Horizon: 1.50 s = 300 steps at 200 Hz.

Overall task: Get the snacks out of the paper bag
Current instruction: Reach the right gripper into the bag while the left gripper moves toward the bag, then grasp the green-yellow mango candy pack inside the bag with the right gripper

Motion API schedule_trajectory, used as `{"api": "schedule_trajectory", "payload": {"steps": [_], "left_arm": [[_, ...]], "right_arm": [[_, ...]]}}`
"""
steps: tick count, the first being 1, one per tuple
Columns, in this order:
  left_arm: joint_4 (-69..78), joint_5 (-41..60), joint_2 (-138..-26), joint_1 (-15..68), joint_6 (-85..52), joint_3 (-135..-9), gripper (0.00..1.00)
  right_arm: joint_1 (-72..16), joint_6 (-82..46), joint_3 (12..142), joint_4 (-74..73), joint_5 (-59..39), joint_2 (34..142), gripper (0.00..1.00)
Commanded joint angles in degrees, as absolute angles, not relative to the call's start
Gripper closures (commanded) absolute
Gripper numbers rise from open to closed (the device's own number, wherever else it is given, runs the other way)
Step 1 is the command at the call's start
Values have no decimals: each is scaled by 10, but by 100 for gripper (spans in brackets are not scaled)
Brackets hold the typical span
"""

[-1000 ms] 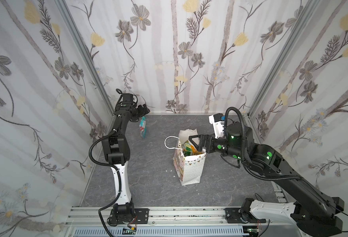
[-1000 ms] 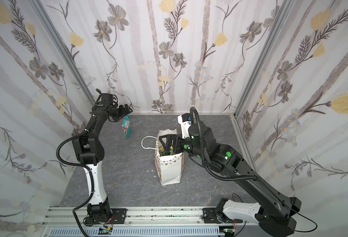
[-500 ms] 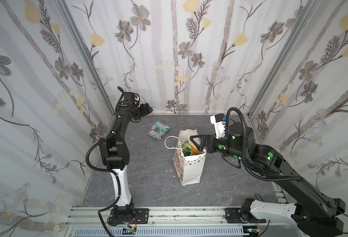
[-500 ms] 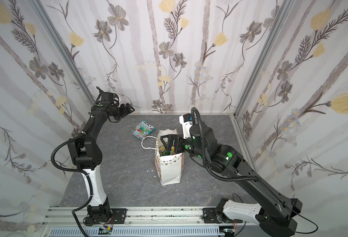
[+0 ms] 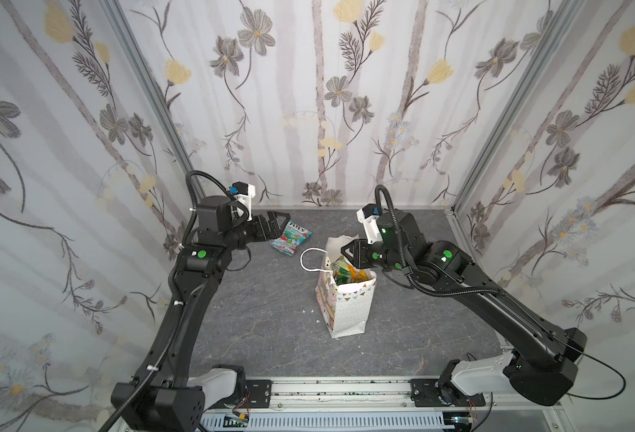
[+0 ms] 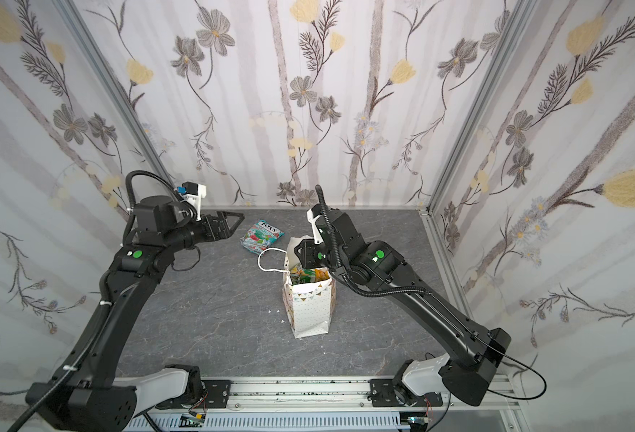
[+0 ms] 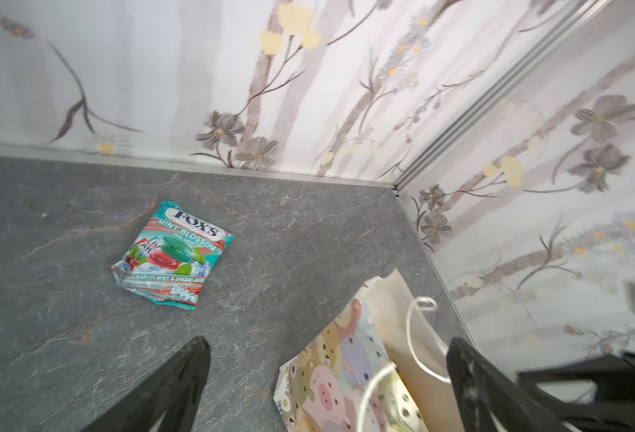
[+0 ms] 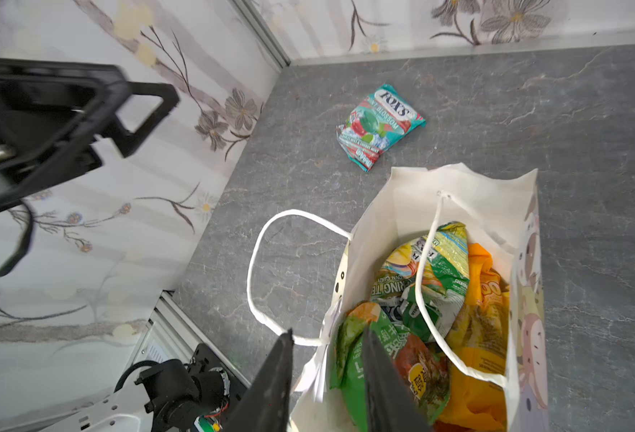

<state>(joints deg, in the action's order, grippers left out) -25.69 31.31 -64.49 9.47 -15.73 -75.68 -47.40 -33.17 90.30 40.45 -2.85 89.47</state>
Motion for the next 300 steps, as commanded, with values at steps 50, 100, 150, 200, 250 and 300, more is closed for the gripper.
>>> {"api": "schedule_trajectory", "payload": {"steps": [50,100,150,200,250,300], "left_arm": [[-415,331,-493,191,-31,-762,0],[-417,326,-439,198,-41,-752,0],[-425,324,-433,197,-24,-741,0],[-428,303,-439,198,-19,-745,0],[-437,287,-446,198,-6,-759,0],[-436,272,-453,198,-6,-762,0]], "right_arm": [[-447,-307,938,477,-26,1013,80],[-447,-317,950,522,-8,1064,80],[-448,-323,959,540,-3,1096,77],[-449,-323,970,548,-28,1134,58],[-453,-329,969,544,-23,1173,40],[-469,-324,966,532,-31,1222,31]]}}
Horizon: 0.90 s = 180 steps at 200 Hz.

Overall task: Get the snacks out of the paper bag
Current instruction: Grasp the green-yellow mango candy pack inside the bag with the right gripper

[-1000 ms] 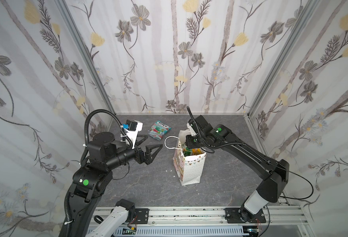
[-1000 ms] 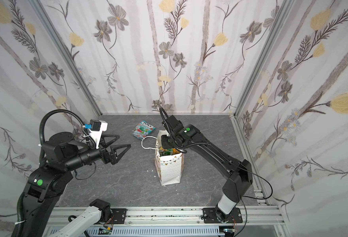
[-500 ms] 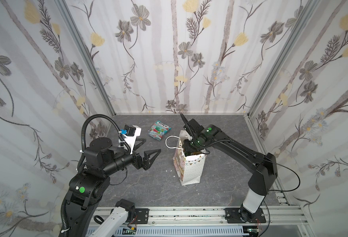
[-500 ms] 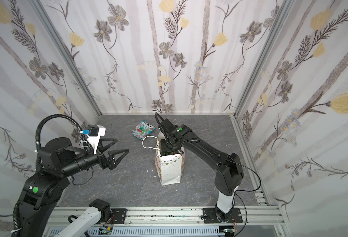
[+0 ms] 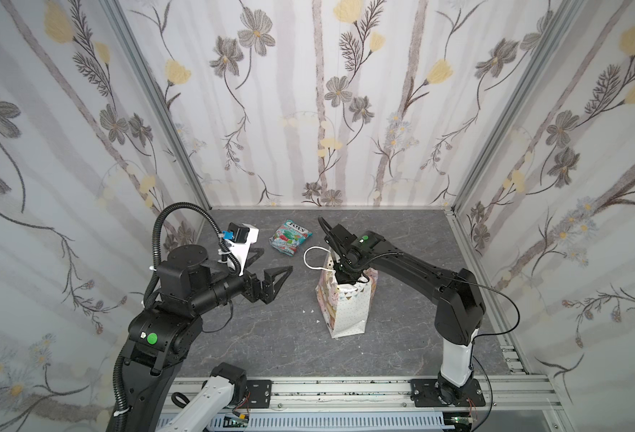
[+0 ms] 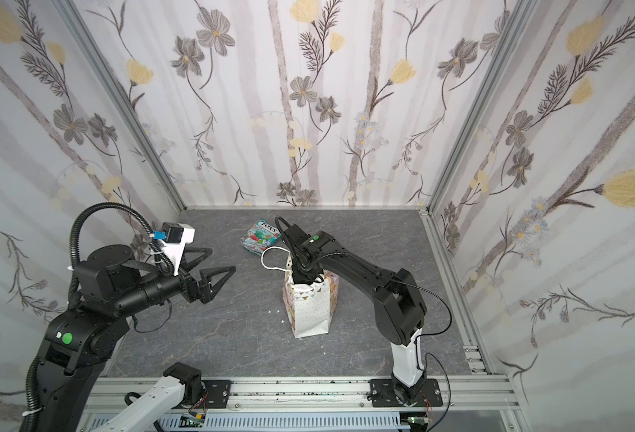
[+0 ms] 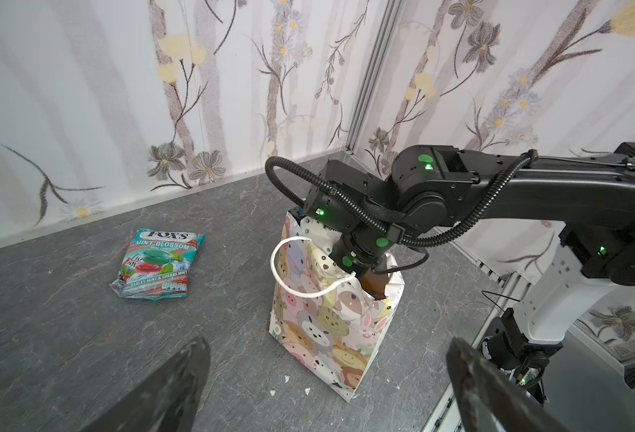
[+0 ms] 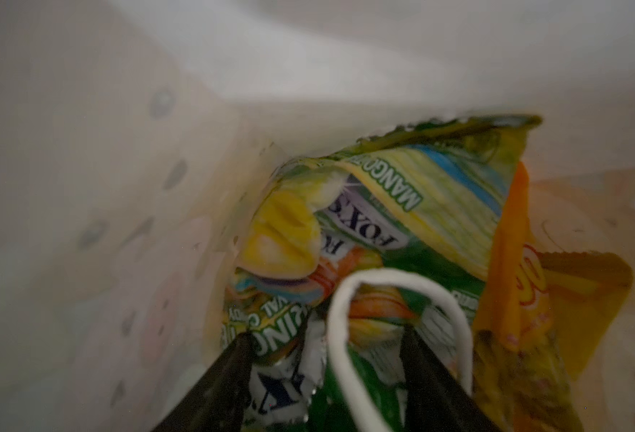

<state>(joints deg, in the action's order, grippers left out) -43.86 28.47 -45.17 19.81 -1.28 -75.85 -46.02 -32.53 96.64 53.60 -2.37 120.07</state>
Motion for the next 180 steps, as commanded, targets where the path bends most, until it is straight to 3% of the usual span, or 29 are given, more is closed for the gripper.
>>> {"api": "schedule_trajectory", "payload": {"steps": [1,18,36,58,94,107,180], "left_arm": [[-436,272,-453,198,-6,-763,0],[-440,272,-455,198,-7,-762,0],[-445,268,-455,198,-2,-764,0],[-450,259,-458,198,4,-766,0],[-450,249,-467,198,-5,-764,0],[-445,243,-470,198,-14,-761,0],[-438,210,-484,198,-46,-758,0]], "right_arm": [[-469,-324,966,532,-32,1223,30],[-471,-320,959,526,-39,1236,26],[-471,-318,948,515,-45,1243,29],[-470,-317,951,515,-48,1245,49],[-471,-316,956,513,-37,1224,90],[-470,-316,957,512,-36,1216,100],[-469,-317,981,514,-22,1160,100]]}}
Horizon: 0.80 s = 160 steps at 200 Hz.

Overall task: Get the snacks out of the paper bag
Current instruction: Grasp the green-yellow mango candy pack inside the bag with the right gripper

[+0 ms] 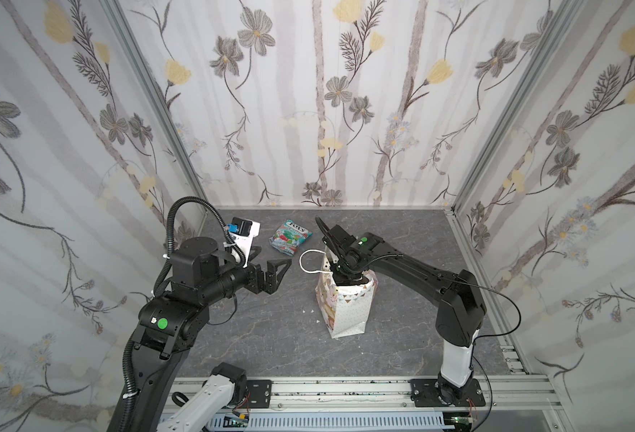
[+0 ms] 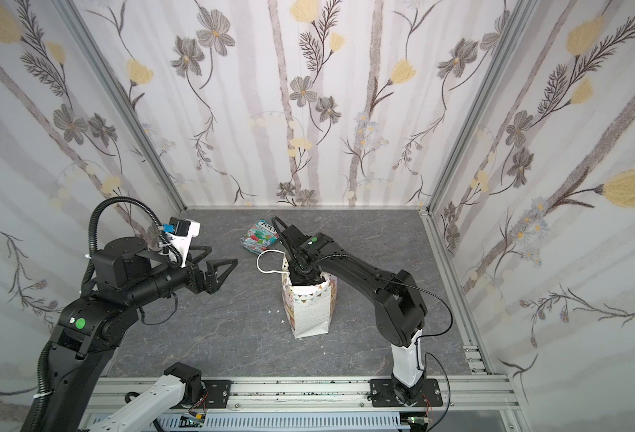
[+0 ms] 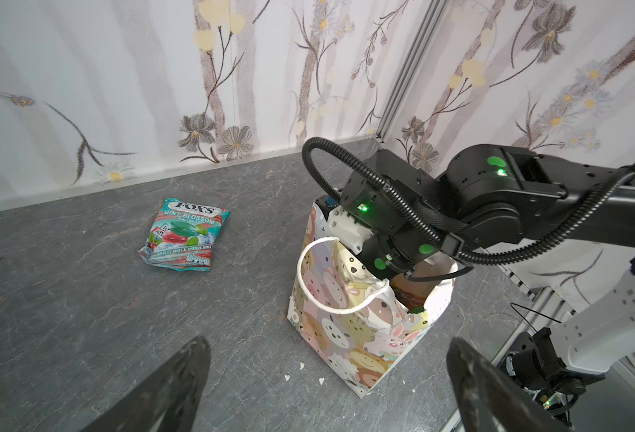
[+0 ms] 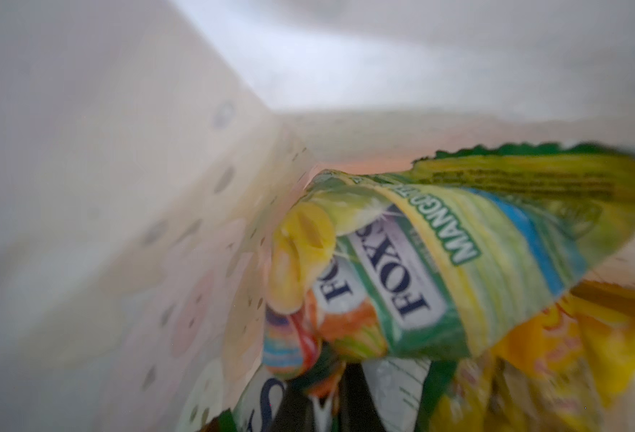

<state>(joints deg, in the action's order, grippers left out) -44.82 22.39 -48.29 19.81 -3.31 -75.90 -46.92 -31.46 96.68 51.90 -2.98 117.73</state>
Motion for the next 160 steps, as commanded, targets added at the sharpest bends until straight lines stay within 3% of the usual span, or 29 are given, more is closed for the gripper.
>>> {"api": "schedule_trajectory", "payload": {"steps": [1,160], "left_arm": [[-438,210,-484,198,-47,-758,0],[-438,201,-510,198,-71,-754,0]], "right_arm": [[-469,-317,981,514,-22,1159,100],[-459,-326,1034,531,0,1099,100]]}}
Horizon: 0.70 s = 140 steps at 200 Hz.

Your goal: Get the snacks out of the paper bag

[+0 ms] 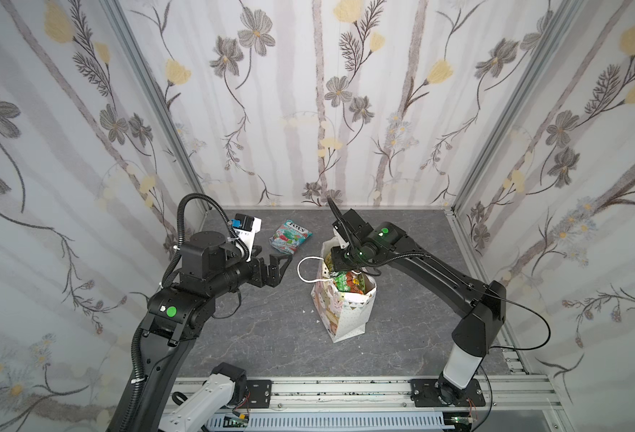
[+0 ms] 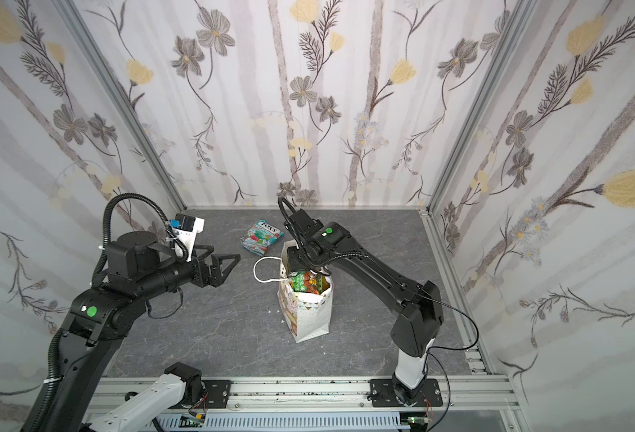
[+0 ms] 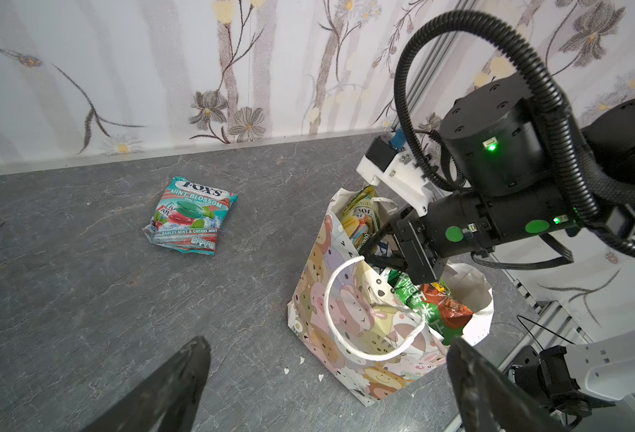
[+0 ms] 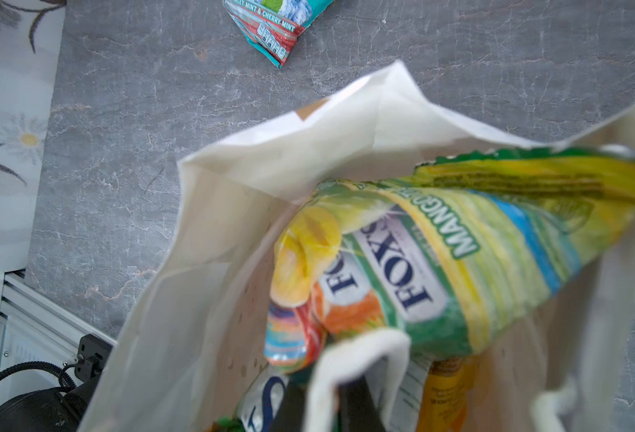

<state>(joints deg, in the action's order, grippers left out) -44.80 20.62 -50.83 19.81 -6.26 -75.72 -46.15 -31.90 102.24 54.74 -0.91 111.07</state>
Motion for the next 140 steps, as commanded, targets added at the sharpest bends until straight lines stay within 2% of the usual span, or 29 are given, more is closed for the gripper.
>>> {"api": "schedule_trajectory", "payload": {"steps": [1,140], "left_arm": [[-438,201,-510,198,-72,-754,0],[-435,202,-523,198,-90,-726,0]], "right_arm": [[-459,-326,1034,531,0,1099,100],[-452,-337,1072,491,-10,1056,100]]}}
